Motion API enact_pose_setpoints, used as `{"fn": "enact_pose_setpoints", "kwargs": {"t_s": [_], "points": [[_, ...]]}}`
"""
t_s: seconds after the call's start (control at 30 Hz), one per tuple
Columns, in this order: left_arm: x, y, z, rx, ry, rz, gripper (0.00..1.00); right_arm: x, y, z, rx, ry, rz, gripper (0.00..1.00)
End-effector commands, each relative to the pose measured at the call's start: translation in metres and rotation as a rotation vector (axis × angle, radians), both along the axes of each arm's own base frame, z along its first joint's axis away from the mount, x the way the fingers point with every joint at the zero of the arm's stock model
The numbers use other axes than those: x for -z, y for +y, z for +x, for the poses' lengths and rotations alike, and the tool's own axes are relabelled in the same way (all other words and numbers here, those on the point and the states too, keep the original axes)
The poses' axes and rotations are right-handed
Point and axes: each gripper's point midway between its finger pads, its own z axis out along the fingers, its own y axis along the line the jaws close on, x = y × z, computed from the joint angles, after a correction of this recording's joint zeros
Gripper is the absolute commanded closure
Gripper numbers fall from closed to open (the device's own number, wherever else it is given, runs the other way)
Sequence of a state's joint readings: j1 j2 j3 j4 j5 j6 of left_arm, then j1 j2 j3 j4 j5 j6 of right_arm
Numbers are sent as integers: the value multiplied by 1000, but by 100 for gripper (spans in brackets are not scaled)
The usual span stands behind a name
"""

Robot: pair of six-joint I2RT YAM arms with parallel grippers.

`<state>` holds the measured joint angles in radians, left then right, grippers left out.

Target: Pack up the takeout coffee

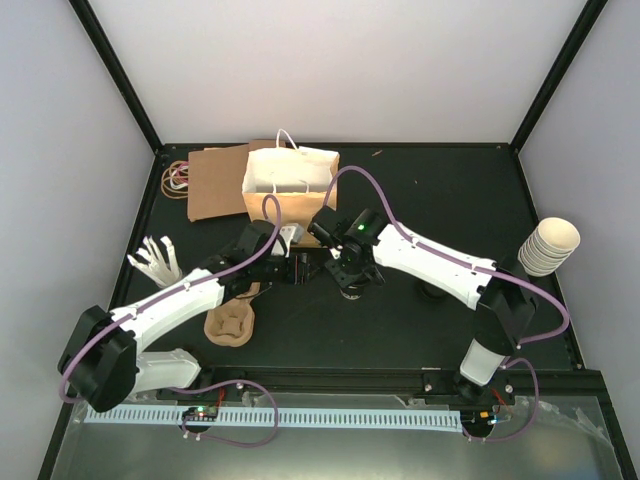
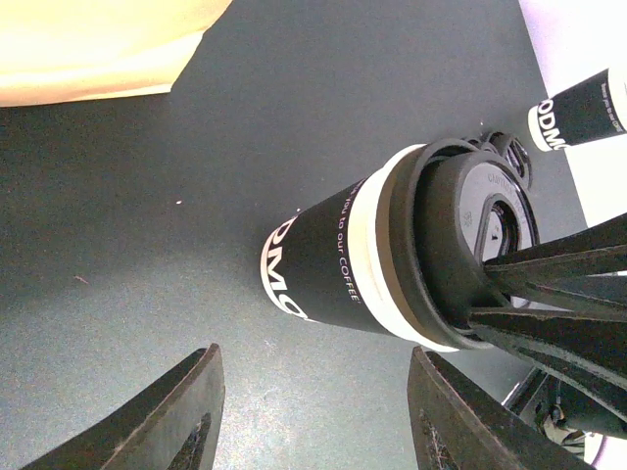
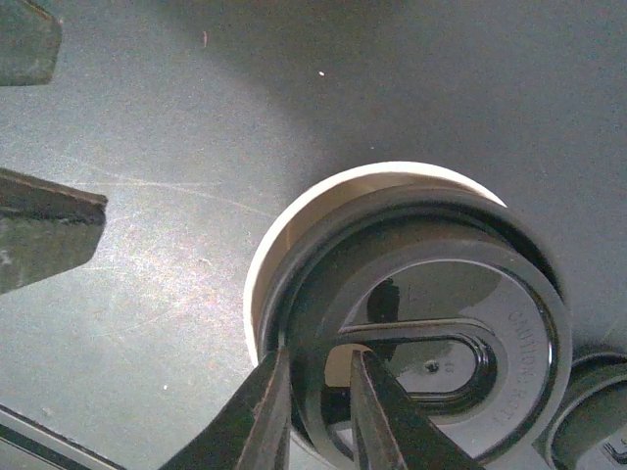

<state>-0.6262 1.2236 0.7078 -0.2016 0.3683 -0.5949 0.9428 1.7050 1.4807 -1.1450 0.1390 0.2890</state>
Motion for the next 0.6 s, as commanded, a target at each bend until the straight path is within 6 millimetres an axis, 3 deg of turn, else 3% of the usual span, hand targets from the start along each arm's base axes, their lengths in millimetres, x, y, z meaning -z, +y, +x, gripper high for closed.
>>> {"fn": "enact_pose_setpoints", "kwargs": {"t_s": [0.0, 0.57], "points": [[-6, 3, 0, 8, -24, -8, 46, -5, 4, 7, -8, -35, -12, 80], [-9, 4, 0, 6, -30, -13, 46, -26, 5, 7, -2, -71, 32, 87]]}}
